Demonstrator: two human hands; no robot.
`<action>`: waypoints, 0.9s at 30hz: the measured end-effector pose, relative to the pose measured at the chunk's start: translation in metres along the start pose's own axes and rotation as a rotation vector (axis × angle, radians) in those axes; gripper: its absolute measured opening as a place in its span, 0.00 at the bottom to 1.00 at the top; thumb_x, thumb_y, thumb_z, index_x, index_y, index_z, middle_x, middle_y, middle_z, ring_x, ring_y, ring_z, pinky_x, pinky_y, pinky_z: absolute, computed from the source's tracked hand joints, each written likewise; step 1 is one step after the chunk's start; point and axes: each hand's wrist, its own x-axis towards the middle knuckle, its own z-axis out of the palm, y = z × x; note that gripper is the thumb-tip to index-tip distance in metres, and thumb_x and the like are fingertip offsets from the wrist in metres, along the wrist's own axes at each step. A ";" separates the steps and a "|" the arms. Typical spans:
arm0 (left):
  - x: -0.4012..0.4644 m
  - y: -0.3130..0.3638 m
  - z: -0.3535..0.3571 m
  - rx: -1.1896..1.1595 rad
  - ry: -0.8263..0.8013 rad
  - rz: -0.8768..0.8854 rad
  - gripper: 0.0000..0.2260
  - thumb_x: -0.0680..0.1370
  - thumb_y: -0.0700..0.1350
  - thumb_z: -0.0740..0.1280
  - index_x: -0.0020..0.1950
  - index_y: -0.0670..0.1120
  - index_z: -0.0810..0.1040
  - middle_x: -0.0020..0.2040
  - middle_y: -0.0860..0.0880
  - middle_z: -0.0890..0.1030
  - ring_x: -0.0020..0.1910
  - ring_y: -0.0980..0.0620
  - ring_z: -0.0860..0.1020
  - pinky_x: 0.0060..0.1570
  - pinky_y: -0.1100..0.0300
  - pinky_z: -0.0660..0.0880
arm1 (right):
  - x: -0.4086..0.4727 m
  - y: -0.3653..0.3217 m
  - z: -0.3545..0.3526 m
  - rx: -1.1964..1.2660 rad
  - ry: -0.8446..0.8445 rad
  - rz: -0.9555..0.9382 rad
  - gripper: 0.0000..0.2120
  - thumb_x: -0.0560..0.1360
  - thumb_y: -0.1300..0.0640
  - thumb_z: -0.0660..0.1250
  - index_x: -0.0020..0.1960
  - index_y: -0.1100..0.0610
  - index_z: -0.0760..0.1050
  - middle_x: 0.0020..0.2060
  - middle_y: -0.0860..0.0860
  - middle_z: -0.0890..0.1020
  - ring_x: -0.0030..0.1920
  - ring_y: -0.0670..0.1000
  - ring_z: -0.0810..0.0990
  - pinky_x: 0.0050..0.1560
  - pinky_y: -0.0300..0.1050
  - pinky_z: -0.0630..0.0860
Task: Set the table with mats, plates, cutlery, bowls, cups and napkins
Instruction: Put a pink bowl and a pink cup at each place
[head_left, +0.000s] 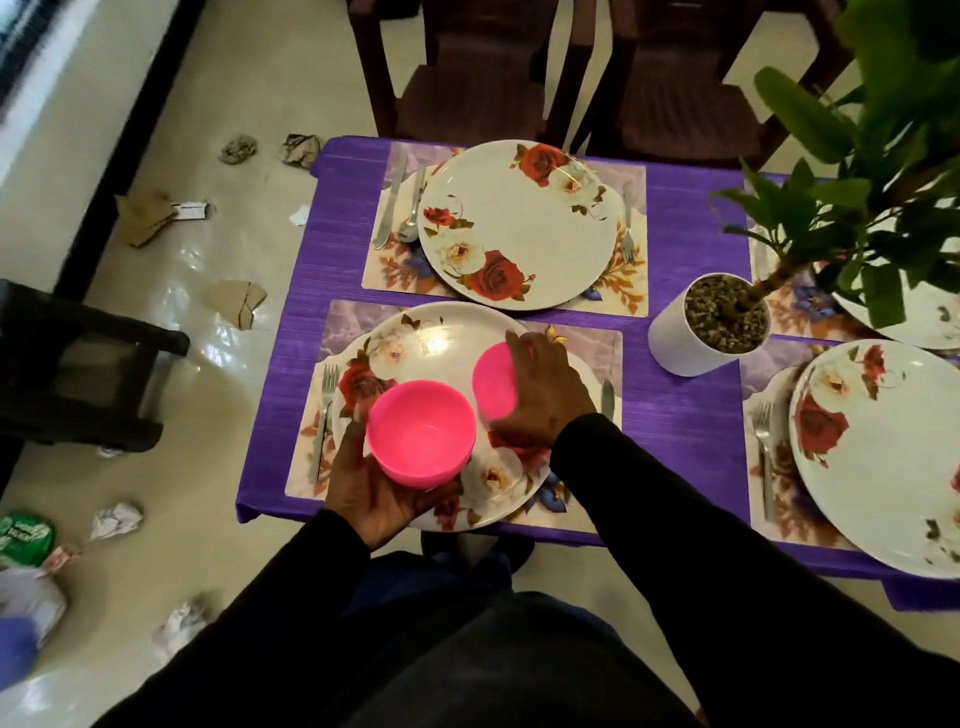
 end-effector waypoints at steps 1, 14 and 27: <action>0.000 -0.001 0.001 0.002 0.006 0.001 0.52 0.58 0.61 0.84 0.77 0.46 0.67 0.74 0.34 0.71 0.71 0.30 0.70 0.47 0.37 0.81 | 0.001 -0.001 0.000 -0.001 0.003 0.003 0.56 0.63 0.38 0.76 0.79 0.55 0.49 0.73 0.57 0.59 0.72 0.61 0.60 0.65 0.58 0.70; -0.003 -0.006 0.005 0.006 0.016 0.021 0.54 0.57 0.59 0.85 0.78 0.46 0.67 0.73 0.34 0.71 0.72 0.29 0.69 0.46 0.36 0.81 | 0.002 -0.001 0.001 0.064 -0.031 0.072 0.58 0.64 0.36 0.76 0.79 0.53 0.45 0.76 0.58 0.53 0.76 0.62 0.53 0.70 0.60 0.65; -0.005 -0.010 0.003 0.027 0.010 0.030 0.54 0.56 0.60 0.85 0.77 0.45 0.68 0.72 0.33 0.73 0.71 0.29 0.70 0.57 0.34 0.74 | -0.013 -0.030 -0.043 0.380 0.393 -0.038 0.28 0.73 0.53 0.69 0.72 0.56 0.68 0.71 0.54 0.67 0.72 0.55 0.62 0.70 0.50 0.65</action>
